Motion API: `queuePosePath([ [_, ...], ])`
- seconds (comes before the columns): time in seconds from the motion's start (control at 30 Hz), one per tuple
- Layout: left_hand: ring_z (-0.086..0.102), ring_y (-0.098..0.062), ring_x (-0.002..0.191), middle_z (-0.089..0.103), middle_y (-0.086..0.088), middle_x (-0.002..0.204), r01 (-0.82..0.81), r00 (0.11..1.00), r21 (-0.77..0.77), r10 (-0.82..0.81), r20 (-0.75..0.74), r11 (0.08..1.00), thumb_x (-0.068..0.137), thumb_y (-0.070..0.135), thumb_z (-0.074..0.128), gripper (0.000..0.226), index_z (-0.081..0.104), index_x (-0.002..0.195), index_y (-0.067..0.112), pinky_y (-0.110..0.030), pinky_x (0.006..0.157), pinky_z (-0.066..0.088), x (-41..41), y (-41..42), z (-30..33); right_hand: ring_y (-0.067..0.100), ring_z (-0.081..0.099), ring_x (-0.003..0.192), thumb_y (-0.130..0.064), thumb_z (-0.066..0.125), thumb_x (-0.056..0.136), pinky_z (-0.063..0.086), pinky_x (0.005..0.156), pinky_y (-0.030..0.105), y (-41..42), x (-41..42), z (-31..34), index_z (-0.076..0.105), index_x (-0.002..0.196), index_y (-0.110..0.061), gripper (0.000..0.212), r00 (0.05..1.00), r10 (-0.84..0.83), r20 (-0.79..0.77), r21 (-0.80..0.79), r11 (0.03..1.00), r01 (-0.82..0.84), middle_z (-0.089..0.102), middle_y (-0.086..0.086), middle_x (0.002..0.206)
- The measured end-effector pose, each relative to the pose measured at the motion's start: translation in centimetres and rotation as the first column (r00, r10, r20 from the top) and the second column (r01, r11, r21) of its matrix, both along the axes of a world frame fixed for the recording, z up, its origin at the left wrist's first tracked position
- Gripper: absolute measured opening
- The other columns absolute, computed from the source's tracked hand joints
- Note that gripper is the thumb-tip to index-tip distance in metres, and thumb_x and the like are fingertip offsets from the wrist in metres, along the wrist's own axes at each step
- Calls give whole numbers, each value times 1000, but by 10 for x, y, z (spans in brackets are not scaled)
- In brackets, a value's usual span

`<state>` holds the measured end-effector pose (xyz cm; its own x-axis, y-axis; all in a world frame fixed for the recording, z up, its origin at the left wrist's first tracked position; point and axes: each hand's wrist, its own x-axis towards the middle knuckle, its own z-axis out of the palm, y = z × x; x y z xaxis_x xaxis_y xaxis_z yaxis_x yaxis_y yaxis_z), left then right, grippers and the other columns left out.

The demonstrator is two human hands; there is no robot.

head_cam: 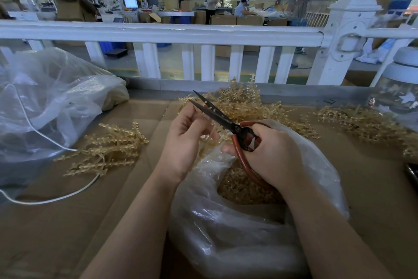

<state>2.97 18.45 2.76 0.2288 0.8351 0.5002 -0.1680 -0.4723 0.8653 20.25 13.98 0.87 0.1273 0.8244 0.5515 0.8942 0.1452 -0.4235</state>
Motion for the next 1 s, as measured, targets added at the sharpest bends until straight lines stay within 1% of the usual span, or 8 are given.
queuePosePath([
  [0.17,58,-14,58,62,-12,74,-13,1000,24,13,-22,1000,99,-5,45,11,55,102,-7,-18,68,47,1,2,-1,-5,51,57,-93,44,65,30,50,10,-1,1,1,59,73,-36,60,1000,-7,-3,-5,1000,7,53,-23,60],
  [0.27,59,-16,57,66,-3,76,11,999,32,-9,-49,999,99,-7,44,14,57,98,-2,-24,70,50,1,2,-1,-6,49,56,-91,48,66,27,50,9,-2,1,1,58,74,-36,56,1000,-6,14,12,1000,6,50,-23,61],
  [0.37,60,-13,55,66,4,66,35,998,38,-33,-57,999,98,-7,44,20,58,95,7,-18,71,48,2,0,-1,-6,47,54,-83,56,71,26,50,9,-3,0,1,51,70,-35,48,1000,-3,15,70,998,2,47,-23,61],
  [0.47,60,-9,54,66,5,65,56,998,34,-54,-41,998,98,-6,45,18,58,95,6,-12,65,45,3,0,0,-8,44,52,-86,53,69,23,49,7,-4,-1,3,48,70,-38,48,1000,14,-2,69,998,-14,42,-26,58],
  [0.67,58,-8,53,66,8,72,90,996,38,-89,-12,995,98,-6,45,18,58,97,6,-11,62,44,4,0,0,-8,46,50,-91,43,70,30,44,9,-4,-2,4,39,65,-42,49,997,65,-50,106,993,-59,41,-30,58],
  [0.8,58,-9,54,65,10,74,67,997,44,-66,-36,997,97,-2,44,18,58,100,9,-13,63,45,3,1,-2,0,53,53,-85,56,67,40,49,12,-1,0,0,56,68,-33,52,997,54,-58,37,998,-52,51,-22,58],
  [0.9,57,-11,53,66,10,83,48,998,60,-45,-53,997,95,-1,42,20,57,107,4,-20,65,48,4,2,-4,1,57,60,-76,69,70,42,55,10,2,1,-3,54,66,-32,47,993,65,-96,7,998,-64,52,-17,56],
  [1.0,57,-11,52,64,9,85,39,997,76,-34,-69,996,94,3,41,21,56,109,4,-21,64,48,4,2,-4,3,56,56,-90,56,60,42,52,15,1,1,-3,57,70,-29,62,991,73,-115,-37,996,-77,57,-14,60],
])
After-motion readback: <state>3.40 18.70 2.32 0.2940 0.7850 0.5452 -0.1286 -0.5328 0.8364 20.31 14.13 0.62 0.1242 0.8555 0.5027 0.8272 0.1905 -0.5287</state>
